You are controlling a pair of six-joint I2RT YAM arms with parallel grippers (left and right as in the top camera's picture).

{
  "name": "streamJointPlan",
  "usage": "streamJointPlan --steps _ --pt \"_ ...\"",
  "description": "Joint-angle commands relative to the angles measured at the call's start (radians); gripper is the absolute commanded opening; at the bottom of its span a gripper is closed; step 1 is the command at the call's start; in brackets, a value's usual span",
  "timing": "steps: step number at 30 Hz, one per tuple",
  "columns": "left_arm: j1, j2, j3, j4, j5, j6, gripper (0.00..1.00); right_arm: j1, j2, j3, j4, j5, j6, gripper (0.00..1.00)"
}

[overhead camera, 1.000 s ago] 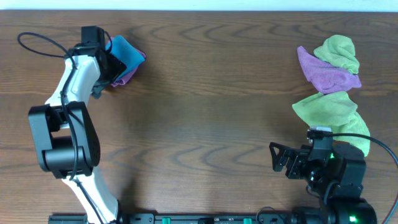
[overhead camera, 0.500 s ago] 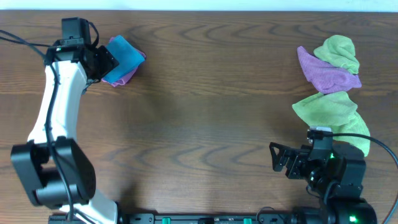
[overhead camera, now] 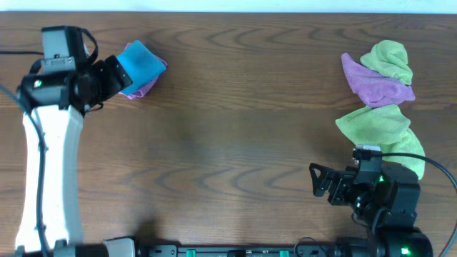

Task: Fold the cloth
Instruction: 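Release the blue square and pull the left gripper back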

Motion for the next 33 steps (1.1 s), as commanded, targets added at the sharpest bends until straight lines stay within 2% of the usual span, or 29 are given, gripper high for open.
streamJointPlan --steps 1,14,20,25,33 --pt "0.001 -0.069 0.018 -0.014 0.004 0.055 0.95 -0.009 -0.003 -0.006 -0.001 -0.007 0.010 0.99" --pt "0.000 -0.287 0.018 -0.140 0.007 0.138 0.95 -0.009 -0.003 -0.006 -0.001 -0.007 0.010 0.99" --pt "0.000 -0.342 -0.007 -0.167 0.036 0.228 0.95 -0.009 -0.003 -0.006 -0.001 -0.007 0.010 0.99" --pt "0.000 -0.423 -0.114 -0.151 0.035 0.275 0.95 -0.009 -0.003 -0.006 -0.001 -0.007 0.010 0.99" --pt "0.000 -0.666 -0.446 0.023 0.054 0.275 0.95 -0.009 -0.003 -0.006 -0.001 -0.007 0.010 0.99"
